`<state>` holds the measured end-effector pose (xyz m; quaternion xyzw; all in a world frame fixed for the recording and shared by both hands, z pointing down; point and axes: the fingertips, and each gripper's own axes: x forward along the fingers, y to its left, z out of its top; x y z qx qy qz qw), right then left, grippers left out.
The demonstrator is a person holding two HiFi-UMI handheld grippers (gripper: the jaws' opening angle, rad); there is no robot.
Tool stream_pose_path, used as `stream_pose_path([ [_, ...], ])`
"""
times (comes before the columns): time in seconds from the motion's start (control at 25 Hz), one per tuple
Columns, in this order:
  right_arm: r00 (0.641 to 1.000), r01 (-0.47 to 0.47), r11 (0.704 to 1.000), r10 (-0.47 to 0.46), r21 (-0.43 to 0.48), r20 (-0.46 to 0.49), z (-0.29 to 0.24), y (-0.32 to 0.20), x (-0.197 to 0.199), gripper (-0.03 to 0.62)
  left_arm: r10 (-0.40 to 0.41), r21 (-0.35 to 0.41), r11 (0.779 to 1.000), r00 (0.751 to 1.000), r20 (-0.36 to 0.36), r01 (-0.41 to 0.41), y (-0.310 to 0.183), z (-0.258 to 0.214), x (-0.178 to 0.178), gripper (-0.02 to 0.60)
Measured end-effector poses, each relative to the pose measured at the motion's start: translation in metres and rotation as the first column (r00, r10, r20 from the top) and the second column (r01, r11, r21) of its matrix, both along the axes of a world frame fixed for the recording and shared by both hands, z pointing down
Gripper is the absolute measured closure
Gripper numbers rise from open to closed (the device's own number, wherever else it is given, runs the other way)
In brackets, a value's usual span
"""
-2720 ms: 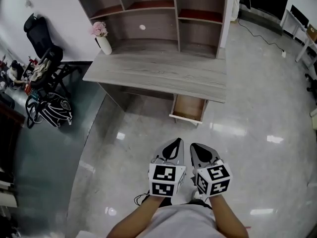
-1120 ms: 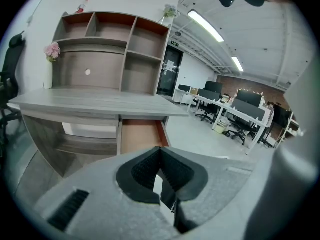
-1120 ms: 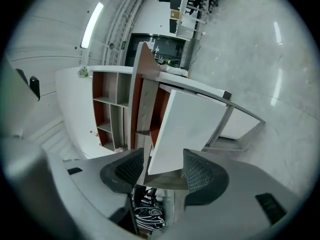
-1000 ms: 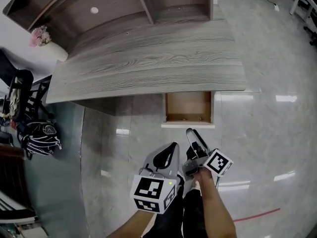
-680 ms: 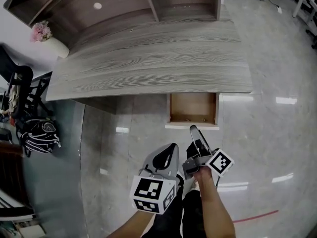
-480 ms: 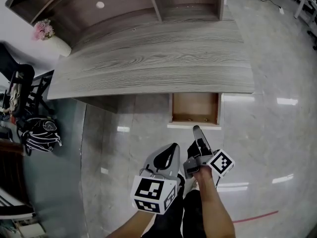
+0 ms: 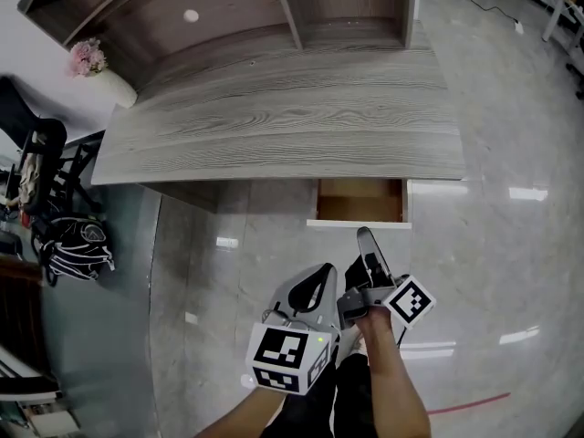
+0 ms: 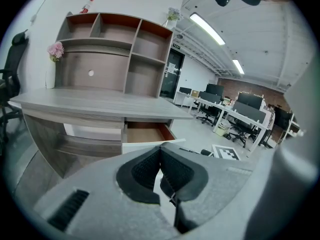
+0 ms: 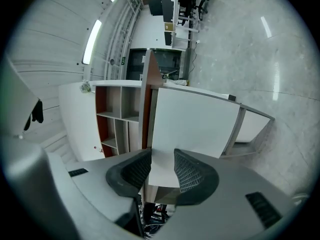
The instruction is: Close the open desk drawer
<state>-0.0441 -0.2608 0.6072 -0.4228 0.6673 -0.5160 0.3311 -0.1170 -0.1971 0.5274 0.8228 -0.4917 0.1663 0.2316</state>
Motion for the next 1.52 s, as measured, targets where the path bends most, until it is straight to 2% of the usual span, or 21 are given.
stream_pose_path([
  [0.6,0.999,-0.04,0.998,0.04,-0.041,-0.003,0.001,-0.035,0.005,0.468,0.016,0.009,1.0,1.0,-0.01,-0.015,-0.02,-0.006,-0.001,0.58],
  [1.2,0.997,-0.071,0.997,0.071,-0.017,0.018,0.0,-0.078,0.007,0.459,0.08,0.016,0.997,0.997,-0.01,-0.08,-0.057,-0.011,0.009,0.58],
  [1.52,0.996,-0.079,0.997,0.079,0.005,0.027,-0.001,-0.097,0.008,0.456,0.088,0.009,0.996,0.996,-0.008,-0.088,-0.071,-0.008,0.01,0.58],
])
